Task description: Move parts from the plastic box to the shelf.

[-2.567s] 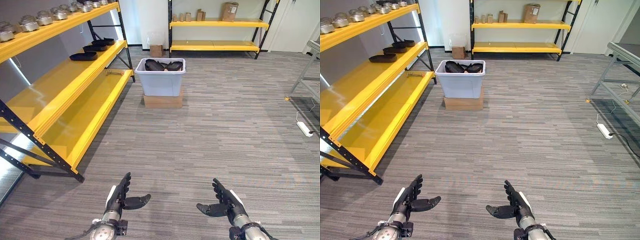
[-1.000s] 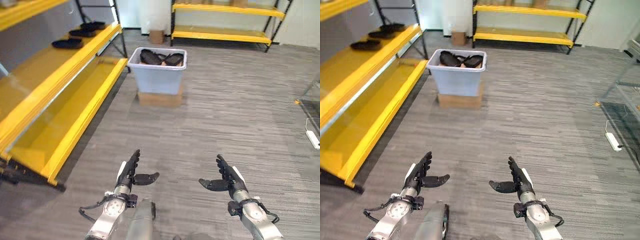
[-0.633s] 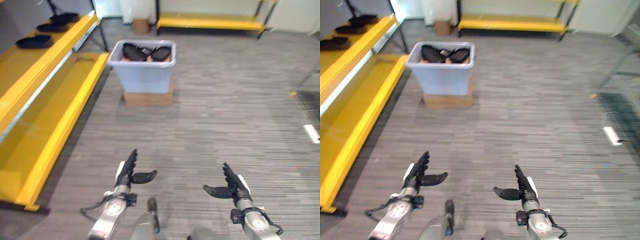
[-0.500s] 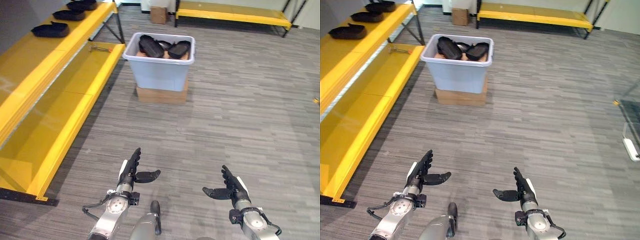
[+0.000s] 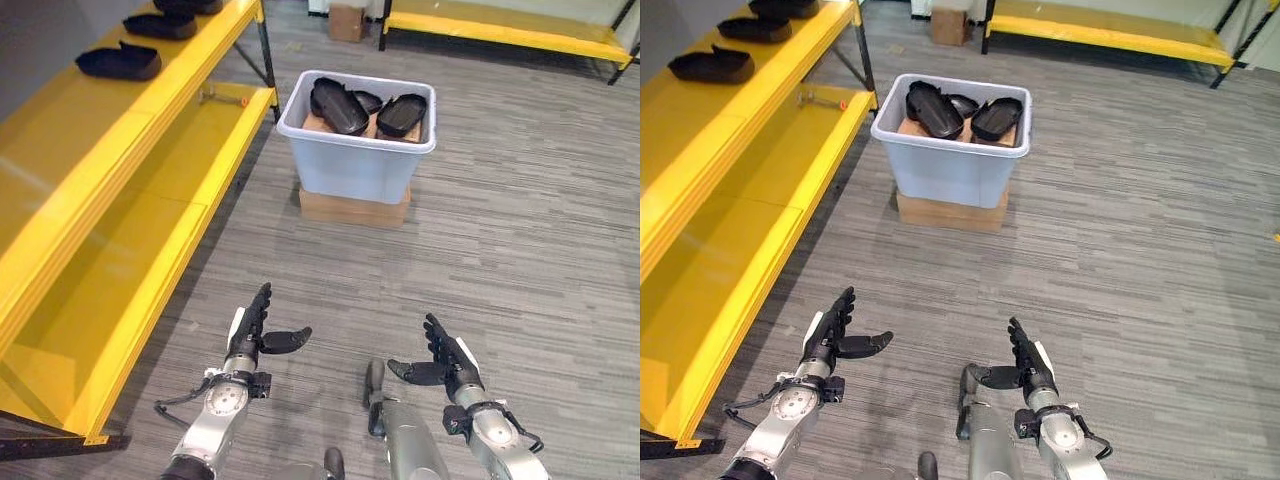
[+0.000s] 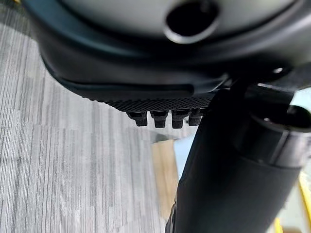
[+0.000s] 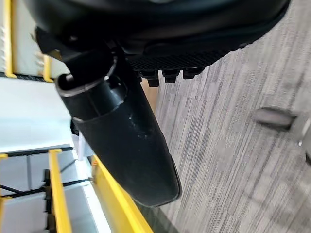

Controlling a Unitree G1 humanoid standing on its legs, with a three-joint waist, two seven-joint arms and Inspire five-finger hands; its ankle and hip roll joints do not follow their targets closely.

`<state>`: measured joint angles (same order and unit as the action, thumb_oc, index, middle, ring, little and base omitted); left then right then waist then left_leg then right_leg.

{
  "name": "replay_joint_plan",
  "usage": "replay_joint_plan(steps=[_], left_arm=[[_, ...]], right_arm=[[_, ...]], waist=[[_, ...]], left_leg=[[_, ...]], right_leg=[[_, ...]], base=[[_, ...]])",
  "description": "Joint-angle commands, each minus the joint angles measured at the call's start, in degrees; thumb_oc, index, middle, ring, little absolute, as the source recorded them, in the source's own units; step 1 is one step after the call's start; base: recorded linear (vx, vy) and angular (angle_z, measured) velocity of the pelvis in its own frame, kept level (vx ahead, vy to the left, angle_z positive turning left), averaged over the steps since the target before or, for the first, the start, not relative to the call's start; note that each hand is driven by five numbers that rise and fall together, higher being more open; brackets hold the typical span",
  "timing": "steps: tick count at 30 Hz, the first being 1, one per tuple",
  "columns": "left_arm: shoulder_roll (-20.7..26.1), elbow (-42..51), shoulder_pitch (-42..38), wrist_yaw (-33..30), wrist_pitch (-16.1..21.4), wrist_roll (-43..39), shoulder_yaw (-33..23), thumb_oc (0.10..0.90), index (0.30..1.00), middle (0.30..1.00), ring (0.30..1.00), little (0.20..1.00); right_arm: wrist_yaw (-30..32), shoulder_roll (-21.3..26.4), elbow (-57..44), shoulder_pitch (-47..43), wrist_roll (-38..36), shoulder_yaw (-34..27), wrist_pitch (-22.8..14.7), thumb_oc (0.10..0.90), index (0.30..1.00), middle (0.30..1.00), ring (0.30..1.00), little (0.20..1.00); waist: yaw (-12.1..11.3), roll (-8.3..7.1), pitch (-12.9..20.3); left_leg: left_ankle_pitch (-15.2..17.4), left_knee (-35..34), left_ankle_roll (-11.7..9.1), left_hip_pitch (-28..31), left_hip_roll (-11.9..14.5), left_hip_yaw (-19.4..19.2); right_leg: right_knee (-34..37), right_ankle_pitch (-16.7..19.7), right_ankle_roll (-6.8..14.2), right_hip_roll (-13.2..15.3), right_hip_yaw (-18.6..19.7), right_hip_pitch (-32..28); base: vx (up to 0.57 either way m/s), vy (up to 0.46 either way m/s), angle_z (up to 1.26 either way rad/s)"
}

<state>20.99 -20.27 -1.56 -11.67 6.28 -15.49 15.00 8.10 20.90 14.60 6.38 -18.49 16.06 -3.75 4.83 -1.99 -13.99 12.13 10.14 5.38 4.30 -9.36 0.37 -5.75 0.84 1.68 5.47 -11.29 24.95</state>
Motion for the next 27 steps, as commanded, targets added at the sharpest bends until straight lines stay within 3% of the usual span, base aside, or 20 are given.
replay_joint_plan(steps=[1,5,7,9,10,11,12,13,14,15,16,18,19,20,22,25,27], left_arm=[[1.9,6.7,-2.6,1.0,5.3,0.4,-0.9,0.900,1.000,1.000,1.000,1.000],[1.2,7.2,-2.3,2.0,5.5,0.1,0.9,0.900,1.000,1.000,1.000,1.000],[0.9,7.8,-2.5,2.2,5.4,-1.2,1.1,0.900,1.000,1.000,1.000,1.000],[1.1,8.5,-3.0,2.7,5.1,-1.5,1.5,0.900,1.000,1.000,1.000,1.000],[1.1,8.4,-3.0,2.7,5.1,-1.5,1.5,0.900,1.000,1.000,1.000,1.000],[1.4,8.9,-3.5,2.8,5.2,-1.8,1.7,0.900,1.000,1.000,1.000,1.000],[1.5,9.3,-3.3,2.7,5.2,-1.2,1.6,0.900,1.000,1.000,1.000,1.000],[1.6,9.4,-3.4,2.7,5.2,-1.0,1.9,0.900,1.000,1.000,1.000,1.000],[1.5,9.2,-3.3,2.8,5.1,-1.4,2.1,0.900,1.000,1.000,1.000,1.000],[1.5,9.1,-3.3,2.8,5.1,-1.4,2.1,0.900,1.000,1.000,1.000,1.000],[1.9,8.9,-3.0,3.0,5.4,-1.4,2.5,0.900,1.000,1.000,1.000,1.000],[2.2,9.0,-1.5,3.0,5.3,-1.1,1.9,0.900,1.000,1.000,1.000,1.000],[2.2,9.1,-1.5,3.0,5.3,-1.1,1.9,0.900,1.000,1.000,1.000,1.000],[2.3,8.8,-0.6,3.5,5.1,-0.7,1.7,0.900,1.000,1.000,1.000,1.000],[2.3,8.8,0.2,3.8,4.9,-0.4,1.3,0.900,1.000,1.000,1.000,1.000],[2.6,9.8,2.2,4.3,4.9,-0.5,0.0,0.900,1.000,1.000,1.000,1.000],[3.4,10.5,2.0,5.0,5.2,-0.5,0.4,0.900,1.000,1.000,1.000,1.000]], right_arm=[[0.1,1.6,-2.6,-4.3,0.1,-2.4,-4.9,0.900,1.000,1.000,1.000,1.000],[-0.8,2.8,-2.3,-3.1,0.3,-2.9,-4.9,0.900,1.000,1.000,1.000,1.000],[-1.1,3.5,-3.0,-2.9,-0.9,-3.6,-5.7,0.900,1.000,1.000,1.000,1.000],[-0.9,4.1,-2.6,-2.6,-1.2,-3.7,-5.9,0.900,1.000,1.000,1.000,1.000],[-0.9,4.0,-2.5,-2.7,-1.2,-3.7,-5.9,0.900,1.000,1.000,1.000,1.000],[-0.8,5.0,-2.6,-2.9,-1.2,-3.8,-5.9,0.900,1.000,1.000,1.000,1.000],[-0.5,5.5,-2.6,-2.5,-0.9,-4.3,-5.9,0.900,1.000,1.000,1.000,1.000],[-0.3,5.6,-2.7,-2.1,-0.9,-4.8,-5.9,0.900,1.000,1.000,1.000,1.000],[0.2,5.7,-2.7,-1.5,-0.9,-5.3,-6.2,0.900,1.000,1.000,1.000,1.000],[0.2,5.7,-2.8,-1.5,-0.9,-5.3,-6.2,0.900,1.000,1.000,1.000,1.000],[0.5,5.8,-2.5,-1.1,-0.8,-5.8,-6.2,0.900,1.000,1.000,1.000,1.000],[0.3,6.0,-2.4,-0.3,0.2,-5.7,-6.3,0.900,1.000,1.000,1.000,1.000],[0.3,6.0,-2.4,-0.2,0.2,-5.7,-6.2,0.900,1.000,1.000,1.000,1.000],[-0.1,6.0,-2.5,0.7,0.7,-5.8,-5.9,0.900,1.000,1.000,1.000,1.000],[-0.3,6.1,-2.4,1.5,1.6,-6.1,-5.7,0.900,1.000,1.000,1.000,1.000],[-2.0,5.2,-2.5,3.0,1.8,-6.2,-5.2,0.900,1.000,1.000,1.000,1.000],[-2.9,4.5,-3.0,3.2,1.2,-6.5,-4.9,0.900,1.000,1.000,1.000,1.000]], waist=[[0.7,-0.19,1.9],[1.8,0.74,3.3],[2.5,1.92,5.2],[2.2,1.35,4.5],[2.3,1.19,4.7],[0.9,-0.24,3.0],[0.1,-0.87,2.0],[-0.1,-1.33,1.6],[0.2,-1.74,1.5],[0.0,-1.70,1.4],[-0.9,-1.36,1.3],[-2.4,-1.22,1.5],[-2.4,-1.31,1.5],[-2.9,-0.47,2.3],[-3.8,0.04,2.9],[-4.6,0.29,4.7],[-4.8,-0.57,5.5]], left_leg=[[1.3,3.0,-4.7,2.2,8.8,1.1],[-0.6,4.2,-5.9,3.5,11.3,2.4],[-9.5,9.1,-8.1,3.5,14.7,2.4],[-18.1,23.2,-8.6,-1.8,15.8,2.9],[-18.3,23.3,-8.6,-2.2,15.6,3.1],[-18.0,36.3,-7.6,-8.8,12.8,4.0],[-14.9,38.5,-7.0,-13.2,12.0,3.1],[-13.5,37.7,-6.2,-17.2,13.5,1.0],[-13.0,33.6,-6.1,-20.0,18.0,-2.6],[-12.9,33.6,-6.1,-19.8,18.1,-2.9],[-13.3,23.6,-7.2,-21.6,19.8,-2.7],[-17.4,9.3,-8.9,-21.9,19.8,-0.7],[-18.0,8.5,-8.9,-21.6,19.7,-0.8],[-21.3,-0.5,-10.4,-21.3,21.9,0.8],[-24.0,-8.2,-11.6,-20.4,22.5,2.3],[-24.2,-10.6,-11.8,-17.2,22.3,3.2],[-21.3,-5.1,-11.1,-18.4,20.4,2.6]], right_leg=[[0.3,4.3,6.6,1.0,5.1,-8.5],[-3.5,3.6,4.6,-0.2,5.4,-8.7],[-6.4,-0.8,1.9,-3.0,4.1,-9.2],[-7.1,-3.4,-0.6,-4.5,5.1,-11.9],[-6.9,-3.1,-0.6,-4.2,5.0,-11.8],[-7.2,-4.6,-2.6,-4.5,5.9,-14.7],[-6.8,-5.3,-2.7,-4.0,6.3,-16.8],[-6.4,-5.4,-2.5,-3.3,6.4,-18.2],[-6.0,-6.3,-2.2,-2.9,5.9,-20.0],[-6.0,-6.3,-2.1,-3.0,6.1,-20.1],[-5.5,-7.5,-1.5,-2.7,6.8,-22.2],[-4.3,-9.5,-0.5,-2.6,8.5,-25.1],[-4.1,-9.2,-0.5,-2.5,8.5,-25.2],[-3.6,-10.4,0.2,-2.4,9.2,-27.9],[-2.9,-11.6,1.1,-1.9,10.1,-30.9],[-1.9,-12.5,2.3,-0.6,11.7,-34.4],[-1.7,-10.9,4.2,2.6,12.1,-35.4]], base=[[0.40,-0.146,0.71],[0.32,-0.133,0.39],[0.41,-0.220,0.14],[0.26,-0.208,-0.19],[0.26,-0.271,-0.45],[0.25,-0.227,-0.28],[0.35,-0.265,-0.12],[0.30,-0.152,-0.14],[0.21,-0.088,-0.20],[0.35,0.013,-0.17],[0.39,0.135,0.01],[0.43,0.161,-0.24],[0.46,0.184,-0.53],[0.47,0.196,-0.55],[0.54,0.228,-0.51],[0.42,0.227,-0.47],[0.42,0.312,-0.70]])
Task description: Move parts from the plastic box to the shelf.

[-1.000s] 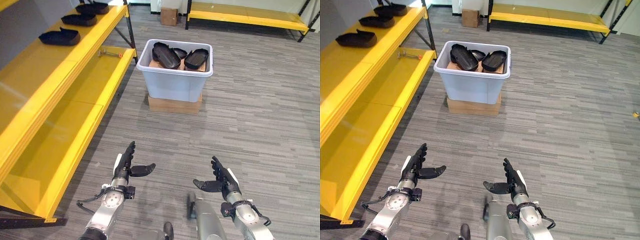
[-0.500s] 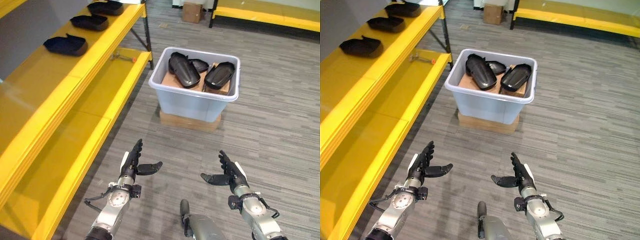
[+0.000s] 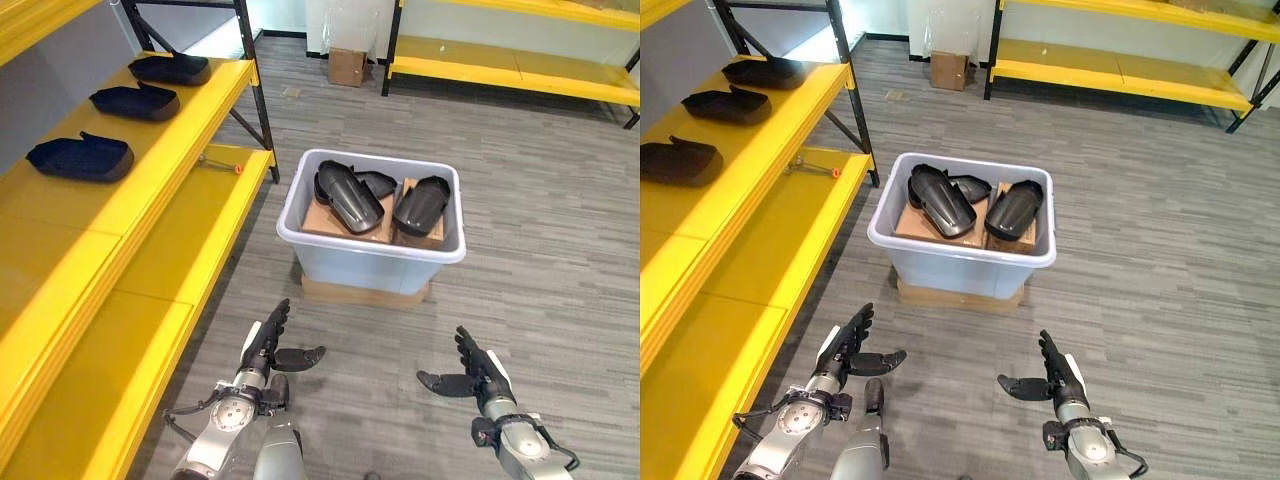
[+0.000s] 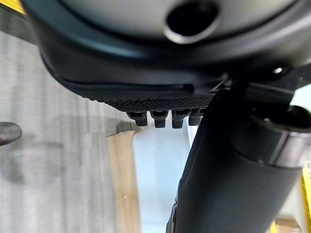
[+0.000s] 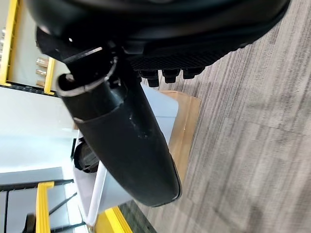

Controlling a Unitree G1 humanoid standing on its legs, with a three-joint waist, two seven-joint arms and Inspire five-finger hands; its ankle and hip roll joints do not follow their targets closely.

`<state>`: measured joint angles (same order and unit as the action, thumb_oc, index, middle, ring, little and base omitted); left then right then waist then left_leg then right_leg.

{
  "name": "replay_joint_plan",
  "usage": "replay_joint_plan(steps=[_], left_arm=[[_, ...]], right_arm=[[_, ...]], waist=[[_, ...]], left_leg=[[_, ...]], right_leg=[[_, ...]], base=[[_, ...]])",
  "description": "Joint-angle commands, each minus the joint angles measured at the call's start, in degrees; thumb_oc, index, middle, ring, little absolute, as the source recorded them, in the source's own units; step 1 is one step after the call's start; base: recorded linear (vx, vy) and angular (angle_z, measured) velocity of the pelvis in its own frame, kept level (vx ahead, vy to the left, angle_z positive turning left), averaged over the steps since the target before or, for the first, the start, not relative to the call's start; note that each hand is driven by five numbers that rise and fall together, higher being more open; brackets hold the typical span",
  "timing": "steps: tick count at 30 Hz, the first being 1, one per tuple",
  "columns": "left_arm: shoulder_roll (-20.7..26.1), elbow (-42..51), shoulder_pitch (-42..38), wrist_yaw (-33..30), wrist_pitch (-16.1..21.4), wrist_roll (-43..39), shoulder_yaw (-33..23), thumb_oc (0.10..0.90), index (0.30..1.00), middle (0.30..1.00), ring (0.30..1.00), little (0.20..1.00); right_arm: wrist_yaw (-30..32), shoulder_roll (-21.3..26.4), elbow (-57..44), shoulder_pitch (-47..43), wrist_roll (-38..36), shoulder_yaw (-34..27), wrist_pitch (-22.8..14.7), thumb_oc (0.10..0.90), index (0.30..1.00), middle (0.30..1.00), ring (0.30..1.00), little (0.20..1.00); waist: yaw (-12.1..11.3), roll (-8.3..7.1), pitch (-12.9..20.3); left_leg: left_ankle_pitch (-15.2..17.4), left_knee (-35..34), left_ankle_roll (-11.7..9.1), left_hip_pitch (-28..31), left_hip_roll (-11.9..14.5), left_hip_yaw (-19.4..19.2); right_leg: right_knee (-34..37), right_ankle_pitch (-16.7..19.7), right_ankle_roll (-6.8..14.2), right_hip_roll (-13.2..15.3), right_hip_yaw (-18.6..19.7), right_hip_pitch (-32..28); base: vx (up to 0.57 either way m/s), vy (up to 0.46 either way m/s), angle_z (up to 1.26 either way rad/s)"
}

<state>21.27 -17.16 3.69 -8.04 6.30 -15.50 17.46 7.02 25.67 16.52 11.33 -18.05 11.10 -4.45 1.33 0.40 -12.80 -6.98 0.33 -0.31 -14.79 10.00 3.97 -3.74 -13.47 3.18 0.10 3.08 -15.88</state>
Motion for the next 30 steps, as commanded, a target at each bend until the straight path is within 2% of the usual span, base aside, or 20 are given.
replay_joint_plan(steps=[1,3,6,7,9,10,11,12,13,14,15,16,17,18,20,21,24,27,28,30], left_arm=[[3.5,7.6,-3.2,1.7,5.2,-0.4,-2.0,0.900,1.000,1.000,1.000,1.000],[4.2,8.2,-3.3,1.9,5.4,-0.5,-1.7,0.900,1.000,1.000,1.000,1.000],[4.9,8.2,-3.6,2.3,5.2,-0.6,-1.2,0.900,1.000,1.000,1.000,1.000],[5.1,8.4,-3.7,2.3,5.2,-0.5,-0.9,0.900,1.000,1.000,1.000,1.000],[5.7,8.7,-3.7,2.2,5.2,-0.6,-0.8,0.900,1.000,1.000,1.000,1.000],[6.3,9.2,-3.4,2.1,5.2,-0.7,-1.0,0.900,1.000,1.000,1.000,1.000],[6.2,9.2,-3.4,2.1,5.2,-0.7,-1.0,0.900,1.000,1.000,1.000,1.000],[6.6,9.4,-3.5,1.9,5.2,-0.7,-1.1,0.900,1.000,1.000,1.000,1.000],[6.7,9.1,-3.2,2.1,5.1,-0.5,-1.5,0.900,1.000,1.000,1.000,1.000],[6.7,9.1,-3.2,2.1,5.1,-0.5,-1.5,0.900,1.000,1.000,1.000,1.000],[6.6,8.6,-3.0,2.3,5.2,-0.7,-1.8,0.900,1.000,1.000,1.000,1.000],[6.5,8.4,-3.1,2.4,5.3,-0.8,-1.9,0.900,1.000,1.000,1.000,1.000],[6.4,8.0,-3.0,2.5,5.5,-0.9,-2.1,0.900,1.000,1.000,1.000,1.000],[6.3,7.9,-2.5,2.5,5.9,-1.1,-2.9,0.900,1.000,1.000,1.000,1.000],[6.3,8.0,-1.6,2.7,6.0,-1.1,-3.2,0.900,1.000,1.000,1.000,1.000],[6.3,8.0,-1.6,2.7,6.0,-1.1,-3.2,0.900,1.000,1.000,1.000,1.000],[5.1,6.5,-1.3,3.3,6.1,0.1,-3.2,0.900,1.000,1.000,1.000,1.000],[4.5,6.9,0.0,3.3,6.1,-0.3,-3.8,0.900,1.000,1.000,1.000,1.000],[4.5,6.9,0.0,3.3,6.1,-0.3,-3.8,0.900,1.000,1.000,1.000,1.000],[4.0,7.4,0.9,3.5,5.9,-0.9,-4.1,0.900,1.000,1.000,1.000,1.000]], right_arm=[[-2.3,-0.7,-5.6,-1.6,0.6,-1.6,-4.3,0.900,1.000,1.000,1.000,1.000],[-2.7,-0.9,-6.4,-1.8,0.4,-1.6,-3.9,0.900,1.000,1.000,1.000,1.000],[-3.0,-1.6,-6.7,-2.1,0.7,-1.3,-3.6,0.900,1.000,1.000,1.000,1.000],[-3.0,-1.9,-6.9,-2.1,0.4,-1.1,-3.7,0.900,1.000,1.000,1.000,1.000],[-3.3,-2.0,-7.2,-2.6,0.4,-0.7,-3.9,0.900,1.000,1.000,1.000,1.000],[-3.3,-2.1,-7.7,-2.8,0.7,-0.2,-4.1,0.900,1.000,1.000,1.000,1.000],[-3.3,-2.0,-7.7,-2.9,0.7,-0.2,-4.1,0.900,1.000,1.000,1.000,1.000],[-3.2,-2.2,-7.6,-3.3,0.7,0.2,-4.1,0.900,1.000,1.000,1.000,1.000],[-3.1,-2.9,-7.7,-3.3,0.9,0.7,-3.9,0.900,1.000,1.000,1.000,1.000],[-3.1,-2.9,-7.7,-3.3,0.9,0.7,-3.9,0.900,1.000,1.000,1.000,1.000],[-3.2,-3.1,-7.5,-3.4,0.8,0.9,-3.8,0.900,1.000,1.000,1.000,1.000],[-3.3,-3.2,-7.4,-3.4,0.5,0.9,-3.8,0.900,1.000,1.000,1.000,1.000],[-3.4,-3.2,-7.2,-3.5,0.5,0.9,-3.8,0.900,1.000,1.000,1.000,1.000],[-3.5,-3.1,-7.0,-3.7,0.7,0.8,-3.9,0.900,1.000,1.000,1.000,1.000],[-3.7,-2.8,-7.4,-3.3,1.0,0.8,-3.6,0.900,1.000,1.000,1.000,1.000],[-3.7,-2.8,-7.4,-3.3,1.0,0.8,-3.6,0.900,1.000,1.000,1.000,1.000],[-4.5,-2.7,-7.1,-3.2,0.9,1.0,-3.6,0.900,1.000,1.000,1.000,1.000],[-4.4,-1.9,-7.5,-2.8,0.5,0.8,-3.7,0.900,1.000,1.000,1.000,1.000],[-4.4,-1.9,-7.5,-2.8,0.5,0.8,-3.7,0.900,1.000,1.000,1.000,1.000],[-4.6,-1.0,-8.0,-2.7,0.3,0.5,-3.9,0.900,1.000,1.000,1.000,1.000]], waist=[[-1.3,-3.29,4.6],[-1.3,-4.00,5.3],[-1.3,-3.97,6.5],[-1.2,-3.73,6.8],[-0.7,-2.74,6.0],[-0.4,-1.93,4.9],[-0.4,-1.91,4.9],[0.0,-0.99,4.1],[0.4,0.05,3.6],[0.4,0.03,3.5],[1.0,0.47,3.3],[1.4,0.40,3.0],[1.7,0.27,2.7],[1.7,-0.24,2.5],[2.1,-0.51,1.9],[2.1,-0.49,1.9],[1.6,-2.17,3.1],[1.5,-1.88,4.0],[1.5,-1.86,4.0],[1.3,-1.35,5.1]], left_leg=[[-0.3,6.6,-4.9,-0.2,0.3,-1.6],[4.6,13.7,-3.5,-3.0,-2.3,-2.8],[10.1,18.7,-0.8,-3.7,-5.0,-4.1],[11.3,19.0,0.4,-3.0,-6.1,-4.5],[12.4,18.5,2.1,-0.6,-7.4,-4.8],[13.4,18.0,3.0,1.6,-8.1,-5.5],[13.1,17.7,3.0,1.6,-8.1,-5.6],[13.1,16.8,3.4,2.9,-8.5,-5.6],[13.7,14.9,3.9,5.9,-8.7,-6.4],[13.6,14.8,3.9,6.0,-8.8,-6.4],[14.1,13.4,3.6,8.1,-9.0,-6.8],[14.6,12.8,3.2,9.0,-9.0,-6.7],[15.1,12.3,2.7,10.2,-8.8,-6.5],[15.8,11.1,1.5,12.3,-8.4,-6.7],[16.5,11.3,0.4,13.9,-7.6,-6.1],[16.5,11.3,0.4,13.9,-7.6,-6.1],[16.8,13.0,-1.4,14.9,-6.3,-5.2],[14.6,11.8,-2.9,16.3,-3.9,-4.2],[14.6,11.8,-2.9,16.4,-3.9,-4.2],[10.8,8.9,-4.4,17.9,-1.1,-3.0]], right_leg=[[-3.5,4.3,3.3,9.3,-2.0,5.3],[-3.7,6.9,4.5,12.3,-1.8,5.4],[-6.6,11.9,5.3,15.4,-0.5,7.2],[-10.2,15.7,4.6,15.9,0.5,9.0],[-17.6,21.0,3.0,15.3,2.1,13.8],[-21.6,22.7,2.6,15.5,1.5,16.5],[-21.5,22.9,2.6,15.4,1.6,16.7],[-23.8,23.3,2.2,15.1,0.6,19.1],[-24.6,20.7,2.1,15.3,-2.2,22.1],[-24.6,20.7,2.1,15.3,-2.2,22.1],[-20.2,17.6,2.5,14.8,-4.6,25.0],[-16.7,16.4,3.0,14.7,-5.3,25.5],[-11.8,16.3,3.9,15.2,-6.0,25.3],[-3.3,17.3,5.9,16.5,-7.8,26.2],[1.6,19.4,7.4,17.6,-8.3,25.5],[1.7,19.4,7.4,17.6,-8.4,25.4],[3.4,19.8,7.8,18.0,-8.8,22.1],[2.6,18.8,6.7,15.8,-9.5,21.0],[2.6,18.8,6.7,15.8,-9.5,21.0],[1.3,16.3,5.3,13.3,-10.4,19.9]], base=[[0.35,0.297,-0.16],[0.25,0.267,-0.06],[0.25,0.308,-0.09],[0.25,0.348,-0.33],[0.18,0.321,-0.25],[0.09,0.222,-0.12],[0.07,0.241,0.04],[0.18,0.255,0.09],[0.18,0.254,-0.03],[0.30,0.204,-0.10],[0.23,0.043,0.01],[0.31,0.003,0.03],[0.31,-0.155,-0.05],[0.30,-0.184,-0.07],[0.20,-0.161,0.09],[0.18,-0.200,0.27],[0.21,-0.265,0.48],[0.13,-0.193,0.34],[0.15,-0.254,0.07],[0.15,-0.286,-0.14]])
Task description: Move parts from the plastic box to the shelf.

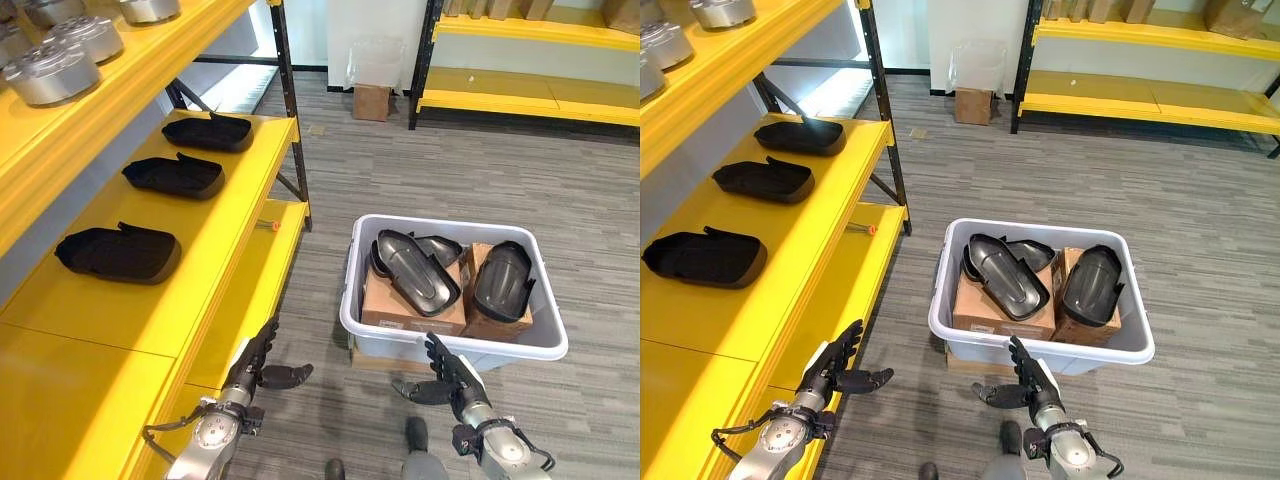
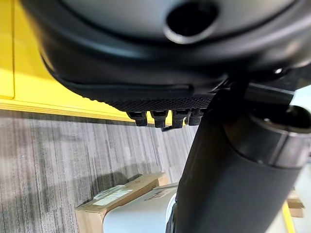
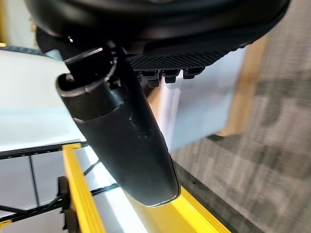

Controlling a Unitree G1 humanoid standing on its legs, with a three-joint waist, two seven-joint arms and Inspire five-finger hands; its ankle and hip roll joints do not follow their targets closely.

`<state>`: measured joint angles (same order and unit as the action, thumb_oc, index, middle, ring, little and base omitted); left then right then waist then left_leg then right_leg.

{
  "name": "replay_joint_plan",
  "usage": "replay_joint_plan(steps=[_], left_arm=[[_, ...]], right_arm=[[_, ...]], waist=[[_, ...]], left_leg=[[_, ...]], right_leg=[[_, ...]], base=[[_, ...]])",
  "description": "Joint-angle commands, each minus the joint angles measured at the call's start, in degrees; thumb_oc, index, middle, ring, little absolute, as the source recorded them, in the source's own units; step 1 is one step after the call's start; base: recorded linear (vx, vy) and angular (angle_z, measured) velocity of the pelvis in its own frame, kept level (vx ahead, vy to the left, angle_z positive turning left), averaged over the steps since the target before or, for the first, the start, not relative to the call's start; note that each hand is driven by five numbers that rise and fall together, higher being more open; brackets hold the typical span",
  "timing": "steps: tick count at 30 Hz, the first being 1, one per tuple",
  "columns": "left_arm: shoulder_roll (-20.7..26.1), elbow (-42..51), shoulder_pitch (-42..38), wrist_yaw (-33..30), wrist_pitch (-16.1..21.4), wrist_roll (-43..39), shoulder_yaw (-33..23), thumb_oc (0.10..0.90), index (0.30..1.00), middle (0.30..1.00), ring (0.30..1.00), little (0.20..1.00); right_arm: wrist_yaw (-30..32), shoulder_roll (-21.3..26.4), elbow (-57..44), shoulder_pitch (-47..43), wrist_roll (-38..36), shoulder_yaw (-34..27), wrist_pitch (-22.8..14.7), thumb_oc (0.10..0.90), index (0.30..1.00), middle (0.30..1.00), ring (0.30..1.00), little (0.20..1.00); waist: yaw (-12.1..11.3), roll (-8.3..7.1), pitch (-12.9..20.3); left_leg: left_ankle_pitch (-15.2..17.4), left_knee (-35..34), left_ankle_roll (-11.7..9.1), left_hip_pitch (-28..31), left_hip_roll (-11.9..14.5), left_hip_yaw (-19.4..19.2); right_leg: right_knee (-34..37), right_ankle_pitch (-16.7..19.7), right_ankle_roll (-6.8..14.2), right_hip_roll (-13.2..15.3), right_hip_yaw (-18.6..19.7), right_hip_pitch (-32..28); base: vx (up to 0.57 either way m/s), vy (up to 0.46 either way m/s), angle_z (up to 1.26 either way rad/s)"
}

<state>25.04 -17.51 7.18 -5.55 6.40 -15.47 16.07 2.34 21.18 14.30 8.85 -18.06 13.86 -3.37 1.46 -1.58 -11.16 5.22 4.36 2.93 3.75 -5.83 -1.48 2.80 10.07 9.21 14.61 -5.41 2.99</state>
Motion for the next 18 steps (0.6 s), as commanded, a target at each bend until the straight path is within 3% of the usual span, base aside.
replay_joint_plan(steps=[1,4,10,12,13,14,15,18], left_arm=[[0.1,7.6,-2.7,1.0,5.8,-1.0,-2.6,0.900,1.000,1.000,1.000,1.000],[-0.2,7.6,-3.4,1.1,5.2,-0.8,-1.7,0.900,1.000,1.000,1.000,1.000],[-0.6,8.1,-4.2,1.3,5.2,-1.3,-1.3,0.900,1.000,1.000,1.000,1.000],[-0.6,8.4,-4.2,1.2,5.1,-1.5,-1.6,0.900,1.000,1.000,1.000,1.000],[-0.7,8.3,-4.6,1.2,5.1,-1.8,-1.4,0.900,1.000,1.000,1.000,1.000],[-0.9,7.9,-5.4,1.0,5.1,-2.2,-0.9,0.900,1.000,1.000,1.000,1.000],[-1.1,7.6,-5.6,0.6,5.0,-2.6,-1.0,0.900,1.000,1.000,1.000,1.000],[-1.2,7.4,-5.6,0.8,4.8,-2.7,-1.0,0.900,1.000,1.000,1.000,1.000]], right_arm=[[0.2,3.7,-5.8,-0.2,0.2,-2.3,-5.0,0.900,1.000,1.000,1.000,1.000],[0.7,4.5,-6.3,-0.3,0.1,-2.6,-5.3,0.900,1.000,1.000,1.000,1.000],[0.9,5.0,-6.5,0.3,-0.1,-3.2,-5.6,0.900,1.000,1.000,1.000,1.000],[1.0,4.8,-6.0,0.4,-0.2,-3.0,-5.7,0.900,1.000,1.000,1.000,1.000],[1.2,4.9,-5.9,0.2,-0.3,-3.0,-5.9,0.900,1.000,1.000,1.000,1.000],[1.5,5.1,-5.6,-0.3,-0.5,-2.7,-6.0,0.900,1.000,1.000,1.000,1.000],[1.7,5.1,-5.7,-0.5,-0.4,-2.7,-5.9,0.900,1.000,1.000,1.000,1.000],[2.0,5.0,-5.4,-0.4,0.0,-2.8,-5.9,0.900,1.000,1.000,1.000,1.000]], waist=[[1.2,0.65,3.6],[1.6,1.29,4.2],[2.3,1.84,4.3],[2.0,1.58,3.6],[1.4,0.67,2.4],[0.5,-0.42,0.7],[0.7,-1.04,0.7],[0.5,-1.29,1.4]], left_leg=[[-2.2,4.3,-7.9,-0.7,15.2,2.9],[-5.8,1.3,-9.0,0.1,18.4,3.5],[-9.4,0.9,-9.9,-0.5,21.2,3.3],[-13.2,7.1,-10.1,-3.8,21.2,4.3],[-15.0,13.9,-9.6,-7.8,19.5,6.4],[-14.7,19.4,-9.1,-11.1,16.9,8.2],[-14.1,19.7,-8.7,-12.6,16.7,7.3],[-12.3,9.5,-9.0,-14.0,19.2,2.5]], right_leg=[[-5.3,-7.8,-1.1,-1.8,-2.1,0.9],[-7.1,-11.1,-2.5,-4.3,-3.0,0.5],[-11.6,-15.4,-4.6,-6.0,-4.6,0.9],[-11.6,-16.3,-5.9,-6.7,-5.0,0.1],[-11.4,-16.3,-6.8,-6.6,-4.9,-0.5],[-11.3,-16.3,-7.3,-6.2,-4.7,-1.3],[-10.7,-16.3,-7.3,-5.6,-5.3,-1.9],[-8.7,-16.3,-5.8,-4.3,-6.6,-4.2]], base=[[0.11,-0.277,-0.12],[0.08,-0.218,0.14],[0.05,-0.127,0.18],[0.01,-0.152,0.20],[-0.07,-0.195,0.14],[-0.06,-0.161,0.18],[0.02,-0.073,0.36],[0.15,0.087,0.32]])
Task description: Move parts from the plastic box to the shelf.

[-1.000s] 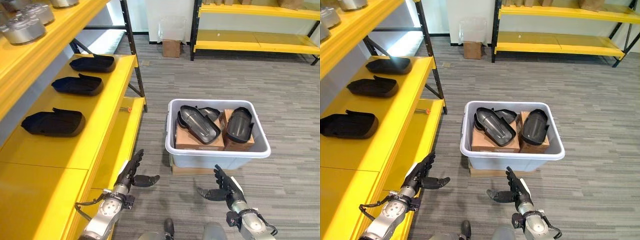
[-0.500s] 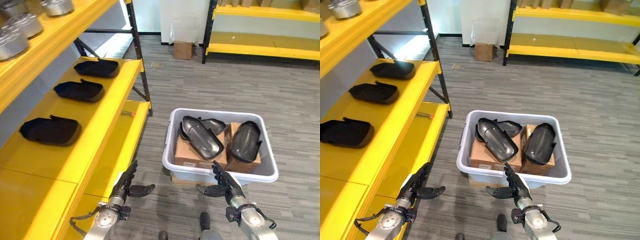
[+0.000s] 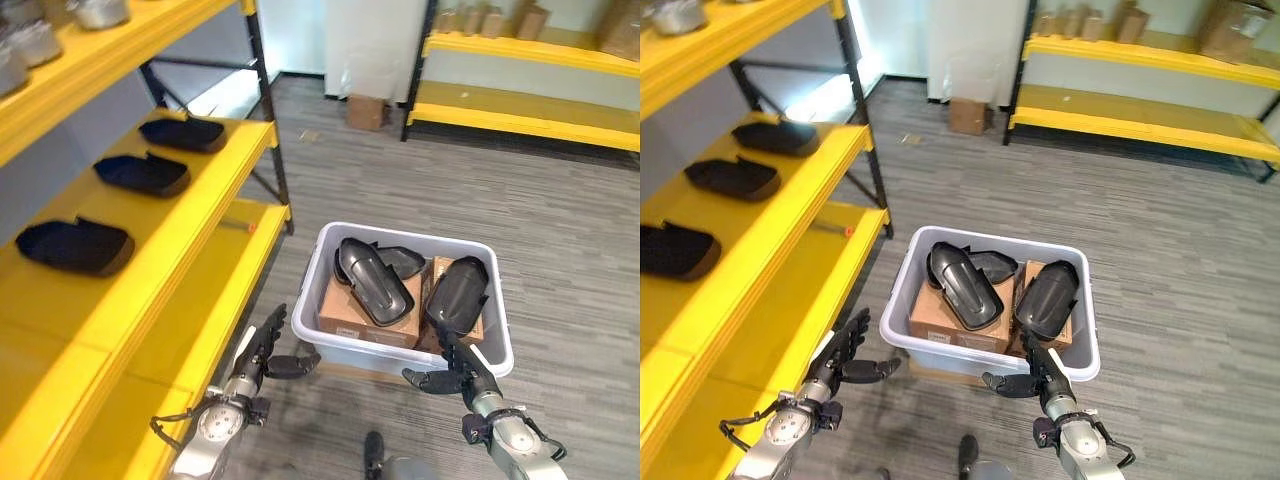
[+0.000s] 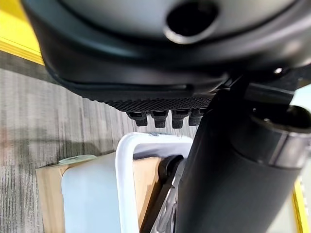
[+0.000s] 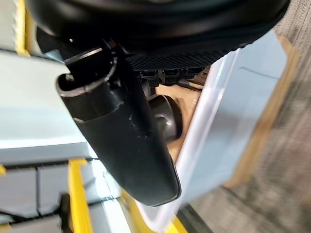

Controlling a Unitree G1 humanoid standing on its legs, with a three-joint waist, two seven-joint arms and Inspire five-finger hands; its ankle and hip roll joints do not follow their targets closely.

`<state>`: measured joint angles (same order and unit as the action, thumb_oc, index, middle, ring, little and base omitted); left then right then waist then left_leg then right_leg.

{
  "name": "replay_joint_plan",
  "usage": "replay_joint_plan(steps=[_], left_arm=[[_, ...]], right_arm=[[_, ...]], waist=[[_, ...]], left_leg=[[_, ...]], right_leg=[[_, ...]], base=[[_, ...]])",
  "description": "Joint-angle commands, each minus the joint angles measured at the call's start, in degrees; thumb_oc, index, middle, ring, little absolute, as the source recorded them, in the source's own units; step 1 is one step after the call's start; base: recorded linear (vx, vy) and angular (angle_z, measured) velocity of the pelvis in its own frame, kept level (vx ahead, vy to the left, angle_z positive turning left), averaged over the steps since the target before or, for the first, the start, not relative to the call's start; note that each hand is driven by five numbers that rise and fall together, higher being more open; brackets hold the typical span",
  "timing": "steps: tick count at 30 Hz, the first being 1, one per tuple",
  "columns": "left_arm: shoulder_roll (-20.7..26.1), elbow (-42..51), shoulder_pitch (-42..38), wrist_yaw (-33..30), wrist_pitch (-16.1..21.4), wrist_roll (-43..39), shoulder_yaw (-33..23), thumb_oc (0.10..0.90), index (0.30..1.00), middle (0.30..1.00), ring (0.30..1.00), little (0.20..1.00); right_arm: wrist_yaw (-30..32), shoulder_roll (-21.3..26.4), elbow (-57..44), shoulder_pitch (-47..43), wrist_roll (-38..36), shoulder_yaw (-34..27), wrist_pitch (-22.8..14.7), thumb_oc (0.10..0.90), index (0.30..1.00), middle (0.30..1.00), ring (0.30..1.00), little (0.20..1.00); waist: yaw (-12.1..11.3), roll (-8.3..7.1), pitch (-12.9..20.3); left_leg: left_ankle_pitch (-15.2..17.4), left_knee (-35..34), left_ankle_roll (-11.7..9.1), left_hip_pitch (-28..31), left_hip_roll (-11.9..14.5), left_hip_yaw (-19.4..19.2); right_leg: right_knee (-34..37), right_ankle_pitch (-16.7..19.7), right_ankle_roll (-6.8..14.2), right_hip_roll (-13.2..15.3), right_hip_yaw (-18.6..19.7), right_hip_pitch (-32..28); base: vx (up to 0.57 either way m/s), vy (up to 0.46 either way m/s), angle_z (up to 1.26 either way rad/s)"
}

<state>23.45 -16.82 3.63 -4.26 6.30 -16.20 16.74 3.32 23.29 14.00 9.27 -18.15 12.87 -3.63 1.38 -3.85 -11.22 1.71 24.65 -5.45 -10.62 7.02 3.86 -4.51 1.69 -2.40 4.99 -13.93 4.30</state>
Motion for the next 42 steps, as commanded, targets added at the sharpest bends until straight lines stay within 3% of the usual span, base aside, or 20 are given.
replay_joint_plan(steps=[1,3,4,6,12,17,26,42], left_arm=[[0.4,6.5,-2.0,-0.5,4.8,-1.8,-1.3,0.900,1.000,1.000,1.000,1.000],[0.5,6.1,-2.3,-1.0,4.6,-0.9,-0.5,0.900,1.000,1.000,1.000,1.000],[0.3,6.6,-1.7,-0.9,4.7,-1.5,-1.0,0.900,1.000,1.000,1.000,1.000],[0.6,6.6,-2.3,-0.6,5.2,-0.9,-0.8,0.900,1.000,1.000,1.000,1.000],[2.3,7.4,-2.5,0.2,5.5,-1.2,-0.8,0.900,1.000,1.000,1.000,1.000],[2.8,6.7,-1.7,0.2,5.5,-1.7,-1.0,0.900,1.000,1.000,1.000,1.000],[3.0,7.3,1.5,0.7,5.2,-1.8,-2.3,0.900,1.000,1.000,1.000,1.000],[2.3,6.5,3.8,0.7,5.1,-1.2,-4.5,0.900,1.000,1.000,1.000,1.000]], right_arm=[[1.3,2.8,-5.1,-0.8,0.0,-1.9,-5.7,0.900,1.000,1.000,1.000,1.000],[1.9,2.9,-4.8,-0.5,0.3,-1.9,-5.7,0.900,1.000,1.000,1.000,1.000],[1.5,2.5,-5.3,-0.4,0.5,-2.0,-5.5,0.900,1.000,1.000,1.000,1.000],[0.6,2.0,-4.5,-0.3,1.3,-1.9,-5.5,0.900,1.000,1.000,1.000,1.000],[-0.9,0.0,-4.6,1.3,0.8,-1.6,-4.5,0.900,1.000,1.000,1.000,1.000],[-1.4,-0.2,-4.7,1.3,0.5,-0.7,-4.4,0.900,1.000,1.000,1.000,1.000],[-1.7,0.4,-6.2,2.9,0.6,-1.2,-4.1,0.900,1.000,1.000,1.000,1.000],[-1.6,1.4,-8.1,3.1,1.4,-1.7,-4.6,0.900,1.000,1.000,1.000,1.000]], waist=[[0.5,1.22,1.7],[-0.3,2.17,1.9],[-0.4,2.60,2.2],[-0.1,2.90,3.0],[-0.5,1.85,4.4],[-0.7,1.26,4.5],[0.1,0.42,5.2],[1.0,0.91,6.5]], left_leg=[[-8.3,-16.5,-0.8,0.3,6.9,-4.4],[-10.2,-22.7,-1.3,0.8,6.7,-4.7],[-7.7,-21.8,-1.1,2.0,6.3,-3.7],[-6.1,-21.0,-0.8,2.2,4.8,-3.1],[-1.7,-18.6,1.2,3.2,1.8,-6.4],[-0.2,-17.9,1.8,3.8,1.3,-7.8],[-0.4,-20.1,1.3,6.2,2.5,-10.1],[-2.8,-25.4,-0.4,10.5,4.7,-11.1]], right_leg=[[-0.9,-7.9,6.6,5.4,1.8,-6.1],[-1.0,-8.1,7.9,5.8,2.5,-6.7],[-1.6,-8.3,8.5,6.2,3.6,-6.6],[-1.4,-7.2,9.4,7.6,4.0,-7.0],[2.4,-2.3,12.0,11.9,6.2,-7.4],[4.4,-0.4,13.1,12.9,6.4,-6.9],[6.2,0.5,13.8,12.4,6.8,-6.6],[7.3,-0.7,13.4,10.3,6.8,-8.0]], base=[[0.20,0.169,0.37],[0.18,0.226,0.22],[0.13,0.231,-0.04],[0.11,0.220,-0.33],[0.10,0.187,-0.50],[0.05,0.073,-0.29],[0.05,0.006,-0.15],[0.04,-0.021,-0.02]])
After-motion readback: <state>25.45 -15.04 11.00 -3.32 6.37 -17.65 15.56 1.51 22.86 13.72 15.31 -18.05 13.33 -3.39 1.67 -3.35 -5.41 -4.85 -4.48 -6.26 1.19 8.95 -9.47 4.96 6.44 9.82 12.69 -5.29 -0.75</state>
